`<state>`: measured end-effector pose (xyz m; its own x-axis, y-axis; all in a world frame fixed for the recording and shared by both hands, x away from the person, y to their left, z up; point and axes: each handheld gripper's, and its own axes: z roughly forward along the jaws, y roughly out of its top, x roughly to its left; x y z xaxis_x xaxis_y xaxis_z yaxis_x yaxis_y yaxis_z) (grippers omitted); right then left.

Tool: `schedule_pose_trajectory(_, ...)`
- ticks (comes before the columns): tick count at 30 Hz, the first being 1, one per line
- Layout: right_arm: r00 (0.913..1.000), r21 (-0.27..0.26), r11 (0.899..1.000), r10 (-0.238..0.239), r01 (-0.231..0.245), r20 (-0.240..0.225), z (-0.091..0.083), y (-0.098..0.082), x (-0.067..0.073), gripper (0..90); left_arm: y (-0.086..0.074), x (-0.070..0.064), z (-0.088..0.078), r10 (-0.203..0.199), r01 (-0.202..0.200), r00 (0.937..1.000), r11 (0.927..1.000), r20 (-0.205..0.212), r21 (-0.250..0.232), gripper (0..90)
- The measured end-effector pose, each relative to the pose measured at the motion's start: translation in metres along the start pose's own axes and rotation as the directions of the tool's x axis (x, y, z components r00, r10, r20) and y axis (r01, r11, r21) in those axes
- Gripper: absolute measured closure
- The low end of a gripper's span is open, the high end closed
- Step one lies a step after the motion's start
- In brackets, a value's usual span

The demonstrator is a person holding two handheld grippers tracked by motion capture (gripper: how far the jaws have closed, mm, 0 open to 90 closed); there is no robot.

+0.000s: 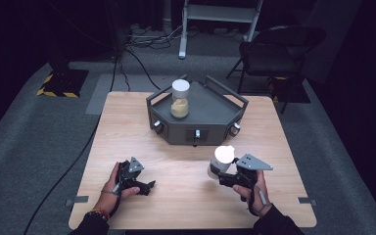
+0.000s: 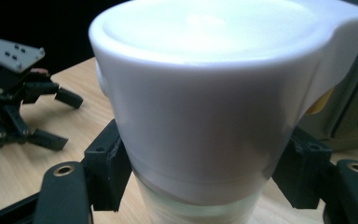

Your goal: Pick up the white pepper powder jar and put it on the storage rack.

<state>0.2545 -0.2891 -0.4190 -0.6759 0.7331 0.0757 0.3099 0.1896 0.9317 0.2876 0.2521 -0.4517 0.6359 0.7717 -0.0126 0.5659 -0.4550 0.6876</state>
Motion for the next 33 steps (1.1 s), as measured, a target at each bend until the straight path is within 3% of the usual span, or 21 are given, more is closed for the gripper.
schedule_pose_trajectory(15, 0.9929, -0.047, 0.999, 0.016, -0.011, 0.118, -0.006, 0.023, 0.009, 29.9, 0.000, 0.000, 0.000, 0.003, -0.003, 1.0000, 1.0000, 0.001, 0.001, 0.0)
schedule_pose_trajectory(33, 0.9835, -0.105, 0.994, 0.020, -0.001, 0.180, -0.010, 0.067, -0.004, 29.9, 0.000, 0.001, 0.000, 0.005, -0.005, 1.0000, 1.0000, 0.002, 0.001, 0.0)
